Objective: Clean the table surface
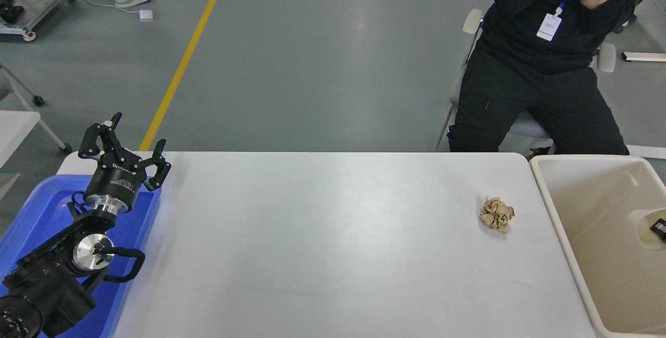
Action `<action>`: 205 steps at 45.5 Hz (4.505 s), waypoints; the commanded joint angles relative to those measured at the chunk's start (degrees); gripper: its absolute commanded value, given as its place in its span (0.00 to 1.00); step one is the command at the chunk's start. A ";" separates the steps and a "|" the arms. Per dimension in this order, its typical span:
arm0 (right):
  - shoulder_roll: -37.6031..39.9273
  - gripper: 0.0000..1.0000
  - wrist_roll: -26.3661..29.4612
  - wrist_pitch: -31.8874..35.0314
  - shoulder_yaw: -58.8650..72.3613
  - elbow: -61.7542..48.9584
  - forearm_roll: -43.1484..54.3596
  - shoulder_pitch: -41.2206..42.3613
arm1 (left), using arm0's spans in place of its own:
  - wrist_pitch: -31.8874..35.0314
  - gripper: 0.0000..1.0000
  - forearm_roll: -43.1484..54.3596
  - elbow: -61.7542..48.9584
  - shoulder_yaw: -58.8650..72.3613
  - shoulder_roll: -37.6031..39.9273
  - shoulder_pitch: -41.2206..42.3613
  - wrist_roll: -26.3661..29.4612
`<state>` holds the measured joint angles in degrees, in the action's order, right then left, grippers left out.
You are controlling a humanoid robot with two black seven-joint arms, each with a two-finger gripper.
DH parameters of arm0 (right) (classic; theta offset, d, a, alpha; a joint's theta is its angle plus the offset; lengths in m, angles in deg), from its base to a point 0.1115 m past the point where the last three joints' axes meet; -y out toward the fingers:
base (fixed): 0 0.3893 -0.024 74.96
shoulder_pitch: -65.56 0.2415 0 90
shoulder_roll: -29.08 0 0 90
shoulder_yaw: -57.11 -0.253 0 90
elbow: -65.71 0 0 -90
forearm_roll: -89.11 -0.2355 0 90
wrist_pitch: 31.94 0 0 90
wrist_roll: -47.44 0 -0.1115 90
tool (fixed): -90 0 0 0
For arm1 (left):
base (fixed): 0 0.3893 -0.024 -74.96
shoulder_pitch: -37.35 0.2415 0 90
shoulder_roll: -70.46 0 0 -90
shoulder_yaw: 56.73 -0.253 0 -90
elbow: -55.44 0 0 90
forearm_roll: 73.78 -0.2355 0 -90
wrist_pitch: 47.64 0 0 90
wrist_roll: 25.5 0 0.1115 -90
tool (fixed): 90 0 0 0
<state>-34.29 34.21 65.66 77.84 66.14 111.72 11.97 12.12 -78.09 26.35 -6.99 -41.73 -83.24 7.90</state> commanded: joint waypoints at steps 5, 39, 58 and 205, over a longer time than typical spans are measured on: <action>-2.20 0.00 0.40 -1.10 -0.43 0.01 -0.02 -1.43 | 0.00 1.00 0.00 0.00 0.00 -0.04 0.00 0.00; 1.32 0.98 0.22 -9.27 -14.05 1.24 -0.02 7.61 | 0.00 1.00 0.00 0.00 0.00 -0.04 0.00 0.00; 7.56 0.98 0.22 -9.18 -30.65 6.59 -0.02 29.86 | 0.00 1.00 0.00 0.00 0.00 -0.04 0.00 0.00; 18.37 0.99 -4.96 3.38 -37.64 33.32 -14.09 18.34 | 0.00 1.00 0.00 0.00 0.00 -0.04 0.00 0.00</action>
<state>-23.78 29.34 68.30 16.06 101.51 96.92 20.52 12.12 -78.08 26.36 -6.99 -41.76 -83.24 7.89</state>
